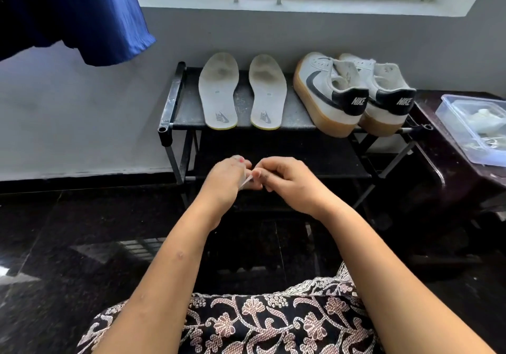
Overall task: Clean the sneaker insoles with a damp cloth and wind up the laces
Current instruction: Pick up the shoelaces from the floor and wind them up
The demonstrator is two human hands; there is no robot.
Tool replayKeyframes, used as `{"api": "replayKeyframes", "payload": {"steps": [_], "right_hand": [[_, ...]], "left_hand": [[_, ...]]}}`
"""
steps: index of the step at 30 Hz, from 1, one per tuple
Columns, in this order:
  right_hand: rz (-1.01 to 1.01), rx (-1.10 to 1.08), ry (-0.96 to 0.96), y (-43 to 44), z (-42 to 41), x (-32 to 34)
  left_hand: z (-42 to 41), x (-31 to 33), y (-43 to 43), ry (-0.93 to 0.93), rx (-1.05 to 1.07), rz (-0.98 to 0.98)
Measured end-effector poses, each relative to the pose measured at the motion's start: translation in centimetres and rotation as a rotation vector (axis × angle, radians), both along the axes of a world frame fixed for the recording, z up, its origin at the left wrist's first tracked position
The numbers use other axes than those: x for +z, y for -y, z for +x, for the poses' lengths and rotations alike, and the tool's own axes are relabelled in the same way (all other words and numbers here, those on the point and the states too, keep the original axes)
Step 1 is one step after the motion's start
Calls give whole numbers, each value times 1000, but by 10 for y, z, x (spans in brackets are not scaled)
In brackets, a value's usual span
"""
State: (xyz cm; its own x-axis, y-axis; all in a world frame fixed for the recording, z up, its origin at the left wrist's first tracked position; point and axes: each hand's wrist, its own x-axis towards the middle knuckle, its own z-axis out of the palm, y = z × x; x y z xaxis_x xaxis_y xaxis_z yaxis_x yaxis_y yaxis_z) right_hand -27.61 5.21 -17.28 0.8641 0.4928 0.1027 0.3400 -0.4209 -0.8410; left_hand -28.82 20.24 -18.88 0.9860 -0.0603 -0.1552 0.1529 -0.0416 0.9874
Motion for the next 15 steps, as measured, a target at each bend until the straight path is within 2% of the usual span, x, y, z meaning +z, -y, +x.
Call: {"api": "replayKeyframes", "payload": {"steps": [3,5,8,12,15], "right_hand": [[89,-65,66,9,4,2],[103,-121,74,14,7,-1],[98,-178,46,15,11,-8],[108,-194,-36,9,11,-15],[115,-152,-122,4,7,-13]], "left_hand": [[-7,3,5,-82,-210,58],[-10,9,10,-123,-278,43],[-11,14,14,-119,-302,-157],[-9,15,14,-121,-216,-432],[-9,18,12,-122,-177,-492]]}}
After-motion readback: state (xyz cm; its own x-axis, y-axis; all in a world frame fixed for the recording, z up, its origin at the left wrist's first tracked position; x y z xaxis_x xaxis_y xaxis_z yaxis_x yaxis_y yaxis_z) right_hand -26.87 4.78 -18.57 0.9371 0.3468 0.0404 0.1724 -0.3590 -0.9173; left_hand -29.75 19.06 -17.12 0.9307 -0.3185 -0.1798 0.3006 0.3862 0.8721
